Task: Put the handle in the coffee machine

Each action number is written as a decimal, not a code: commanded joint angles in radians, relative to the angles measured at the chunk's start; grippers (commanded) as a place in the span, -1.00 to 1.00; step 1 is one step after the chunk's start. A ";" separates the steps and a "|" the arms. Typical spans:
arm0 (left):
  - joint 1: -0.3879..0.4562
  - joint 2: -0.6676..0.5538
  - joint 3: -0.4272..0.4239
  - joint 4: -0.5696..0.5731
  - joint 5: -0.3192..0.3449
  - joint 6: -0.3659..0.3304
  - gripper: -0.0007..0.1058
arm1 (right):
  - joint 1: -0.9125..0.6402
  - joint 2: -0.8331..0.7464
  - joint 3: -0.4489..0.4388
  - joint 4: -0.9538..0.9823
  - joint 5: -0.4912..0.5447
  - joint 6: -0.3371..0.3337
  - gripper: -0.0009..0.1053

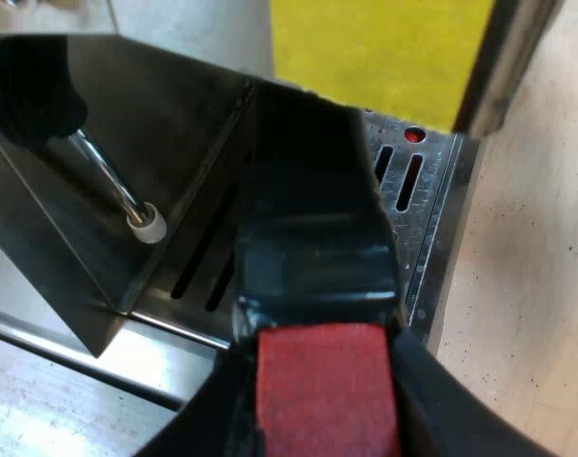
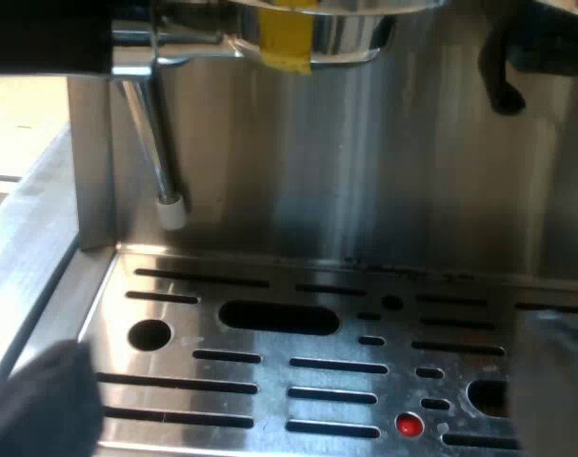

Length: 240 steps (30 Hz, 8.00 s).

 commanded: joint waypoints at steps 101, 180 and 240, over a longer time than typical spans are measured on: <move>0.187 -0.072 -0.034 0.070 0.121 0.041 -0.16 | -0.265 0.200 -0.042 -1.216 -0.247 -0.668 -0.46; -0.107 -0.111 -0.118 0.408 -0.293 -0.208 -0.97 | -0.263 0.195 -0.042 -1.215 -0.266 -0.709 -0.46; -0.263 -0.329 0.095 0.117 -0.272 -0.698 -0.97 | 0.005 -0.401 0.358 -0.365 -0.315 -0.385 -0.46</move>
